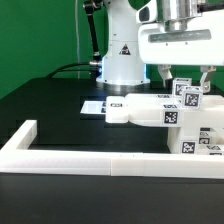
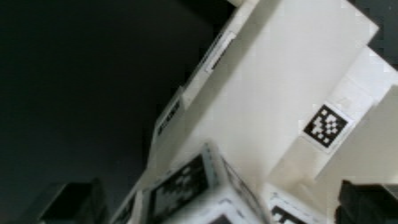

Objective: Assemble chair

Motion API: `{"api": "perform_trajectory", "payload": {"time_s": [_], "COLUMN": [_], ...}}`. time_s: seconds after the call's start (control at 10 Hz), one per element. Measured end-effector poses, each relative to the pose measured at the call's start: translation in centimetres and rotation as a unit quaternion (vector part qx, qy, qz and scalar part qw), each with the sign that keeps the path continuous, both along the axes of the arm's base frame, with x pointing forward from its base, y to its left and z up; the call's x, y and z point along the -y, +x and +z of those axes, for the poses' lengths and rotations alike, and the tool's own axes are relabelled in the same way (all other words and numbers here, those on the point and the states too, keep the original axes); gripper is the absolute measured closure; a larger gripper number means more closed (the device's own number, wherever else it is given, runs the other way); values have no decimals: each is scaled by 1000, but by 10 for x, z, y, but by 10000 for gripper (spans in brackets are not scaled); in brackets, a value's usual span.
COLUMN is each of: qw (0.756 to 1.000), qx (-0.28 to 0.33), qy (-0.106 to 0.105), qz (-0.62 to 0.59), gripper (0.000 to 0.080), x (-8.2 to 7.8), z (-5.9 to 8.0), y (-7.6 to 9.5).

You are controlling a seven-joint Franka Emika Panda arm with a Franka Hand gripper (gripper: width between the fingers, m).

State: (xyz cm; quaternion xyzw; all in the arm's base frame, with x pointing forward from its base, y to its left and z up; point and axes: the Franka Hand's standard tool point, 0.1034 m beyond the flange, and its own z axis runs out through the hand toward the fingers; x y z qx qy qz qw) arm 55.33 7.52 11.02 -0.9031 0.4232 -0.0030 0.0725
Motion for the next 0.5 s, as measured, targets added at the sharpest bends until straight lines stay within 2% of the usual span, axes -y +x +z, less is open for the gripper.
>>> {"api": "perform_trajectory", "payload": {"time_s": [0.3, 0.5], "qw": [992, 972], "qx": [13, 27], "qy": [-9, -20], "qz": [125, 234], "gripper": [151, 151], "x": [1, 3], "z": [2, 4], "y": [1, 3]}}
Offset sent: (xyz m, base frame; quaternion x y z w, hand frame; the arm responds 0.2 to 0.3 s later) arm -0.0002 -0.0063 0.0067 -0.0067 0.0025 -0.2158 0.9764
